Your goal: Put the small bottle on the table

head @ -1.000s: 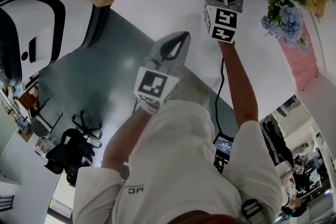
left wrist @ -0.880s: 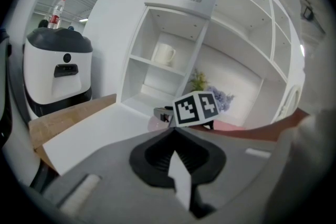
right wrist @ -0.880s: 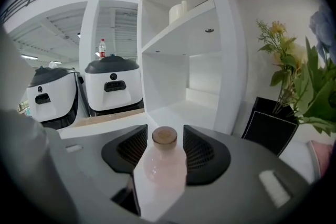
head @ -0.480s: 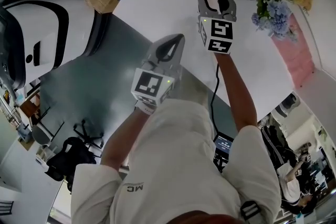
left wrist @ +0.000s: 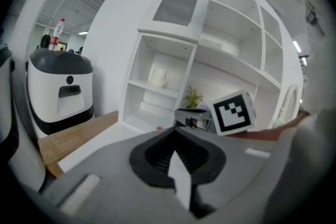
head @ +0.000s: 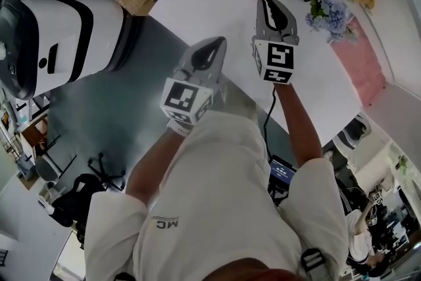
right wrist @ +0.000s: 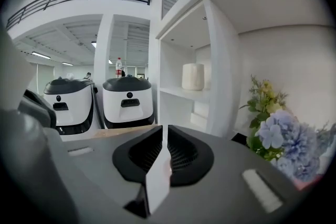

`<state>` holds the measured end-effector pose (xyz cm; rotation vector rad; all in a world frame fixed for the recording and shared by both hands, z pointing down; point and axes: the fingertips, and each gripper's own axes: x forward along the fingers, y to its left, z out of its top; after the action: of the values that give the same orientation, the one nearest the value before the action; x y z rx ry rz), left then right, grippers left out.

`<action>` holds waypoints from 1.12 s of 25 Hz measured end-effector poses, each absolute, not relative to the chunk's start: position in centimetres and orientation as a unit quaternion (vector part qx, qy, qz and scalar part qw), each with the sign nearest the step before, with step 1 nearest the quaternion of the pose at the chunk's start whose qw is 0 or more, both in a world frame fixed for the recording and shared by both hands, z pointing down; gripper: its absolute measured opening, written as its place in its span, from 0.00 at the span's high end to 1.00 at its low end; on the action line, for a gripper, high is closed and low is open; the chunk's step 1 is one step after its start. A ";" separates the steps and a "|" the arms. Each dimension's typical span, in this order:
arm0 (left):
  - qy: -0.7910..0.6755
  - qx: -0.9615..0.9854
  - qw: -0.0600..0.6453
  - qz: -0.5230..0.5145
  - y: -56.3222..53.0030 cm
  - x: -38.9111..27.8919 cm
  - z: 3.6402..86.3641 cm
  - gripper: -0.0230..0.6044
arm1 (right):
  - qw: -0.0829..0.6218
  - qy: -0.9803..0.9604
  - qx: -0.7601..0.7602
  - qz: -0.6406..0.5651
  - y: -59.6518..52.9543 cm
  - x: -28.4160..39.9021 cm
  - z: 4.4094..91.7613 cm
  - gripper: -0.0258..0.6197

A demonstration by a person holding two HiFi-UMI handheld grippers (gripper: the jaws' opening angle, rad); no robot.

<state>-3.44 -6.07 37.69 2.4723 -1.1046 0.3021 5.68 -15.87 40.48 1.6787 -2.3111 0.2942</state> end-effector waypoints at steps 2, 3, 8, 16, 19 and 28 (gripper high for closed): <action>-0.400 0.889 0.199 0.101 -6.0 -3.8 36.5 0.96 | 0.133 -0.801 0.576 0.098 -14.6 5.7 39.1 0.94; -0.402 0.889 0.196 0.098 -5.9 -4.1 35.9 0.96 | 0.133 -0.803 0.574 0.097 -13.9 5.7 38.3 0.95; -0.417 0.885 0.192 0.080 -5.5 -5.5 33.4 0.96 | 0.134 -0.818 0.551 0.098 -10.3 5.2 34.9 0.96; -0.422 0.890 0.163 0.053 -3.8 -6.0 28.7 0.96 | 0.132 -0.837 0.525 0.081 -5.4 5.4 29.4 0.96; -0.427 0.891 0.145 0.047 -3.5 -6.5 27.4 0.96 | 0.125 -0.835 0.528 0.086 -3.9 6.1 28.4 0.96; -0.433 0.892 0.123 0.048 -1.5 -7.5 25.7 0.96 | 0.103 -0.819 0.556 0.102 -0.2 8.1 27.4 0.96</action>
<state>-7.47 -1.53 25.68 2.6004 -1.2633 0.1412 8.09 -0.17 27.40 1.6391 -2.4155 0.3012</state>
